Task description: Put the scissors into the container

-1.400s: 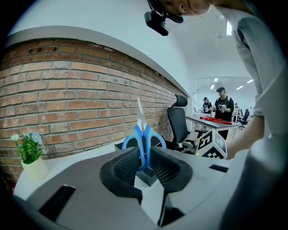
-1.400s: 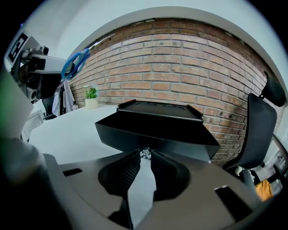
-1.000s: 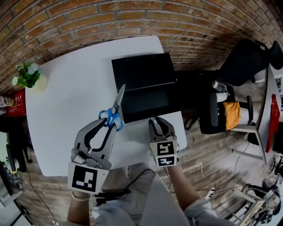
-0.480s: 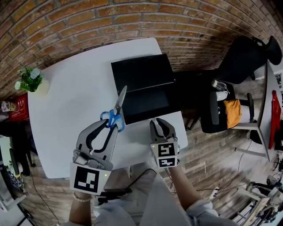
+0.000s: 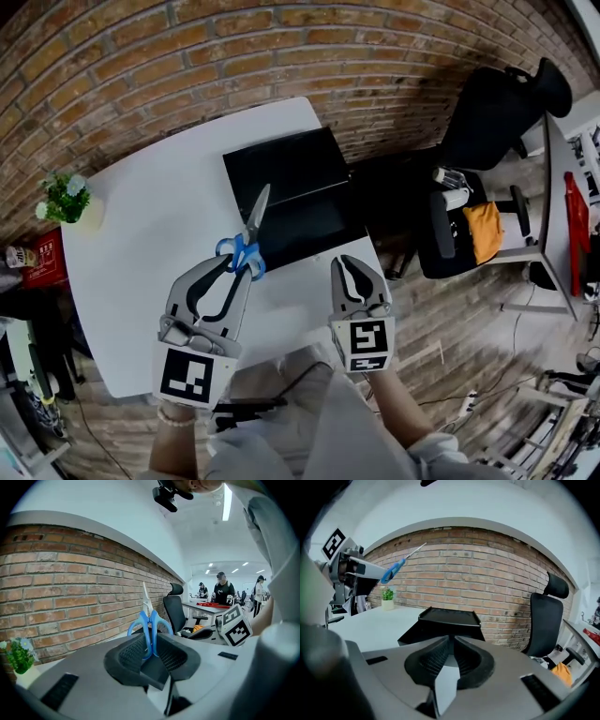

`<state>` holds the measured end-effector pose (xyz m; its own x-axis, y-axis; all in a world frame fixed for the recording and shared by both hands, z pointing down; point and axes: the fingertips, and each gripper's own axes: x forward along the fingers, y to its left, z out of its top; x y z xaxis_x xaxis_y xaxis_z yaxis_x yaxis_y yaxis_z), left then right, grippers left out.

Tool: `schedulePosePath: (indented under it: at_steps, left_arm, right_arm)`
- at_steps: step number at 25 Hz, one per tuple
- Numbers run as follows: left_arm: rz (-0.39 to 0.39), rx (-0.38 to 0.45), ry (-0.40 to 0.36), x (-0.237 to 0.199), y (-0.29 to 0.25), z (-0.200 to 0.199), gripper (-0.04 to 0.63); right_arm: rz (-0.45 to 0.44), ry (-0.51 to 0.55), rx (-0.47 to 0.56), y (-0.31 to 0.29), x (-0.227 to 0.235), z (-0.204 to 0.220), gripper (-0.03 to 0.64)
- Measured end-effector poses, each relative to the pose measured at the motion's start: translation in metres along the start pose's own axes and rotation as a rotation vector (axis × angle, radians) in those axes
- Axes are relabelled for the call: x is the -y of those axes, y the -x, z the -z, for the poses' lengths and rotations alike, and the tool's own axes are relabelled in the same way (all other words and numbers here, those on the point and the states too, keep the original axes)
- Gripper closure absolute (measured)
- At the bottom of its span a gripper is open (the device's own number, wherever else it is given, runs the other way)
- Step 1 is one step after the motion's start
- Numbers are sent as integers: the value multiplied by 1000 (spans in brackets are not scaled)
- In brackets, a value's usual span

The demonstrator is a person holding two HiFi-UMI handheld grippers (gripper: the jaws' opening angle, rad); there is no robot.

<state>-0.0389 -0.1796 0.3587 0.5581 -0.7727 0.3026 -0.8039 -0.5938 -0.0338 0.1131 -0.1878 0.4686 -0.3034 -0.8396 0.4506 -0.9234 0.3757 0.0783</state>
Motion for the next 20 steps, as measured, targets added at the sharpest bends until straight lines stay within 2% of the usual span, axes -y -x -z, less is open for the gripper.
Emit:
schedulePosePath:
  at_steps: [4,10,14,20]
  left_arm:
    - [52,-9,-84,8,-14,-6,503]
    - [117,-49,-127,18,-49,-1,503]
    - [178,-120,-174,26,-78,16,503]
    - [276,-280,-201,42,-123,52,503]
  right_arm:
    - [20,-13,20,17,11,-13,557]
    - [67,-29,35,41,30,-17,557]
    - [96,-54,54,51,44,-24,557]
    - [134,-90,55,60,65,-15,557]
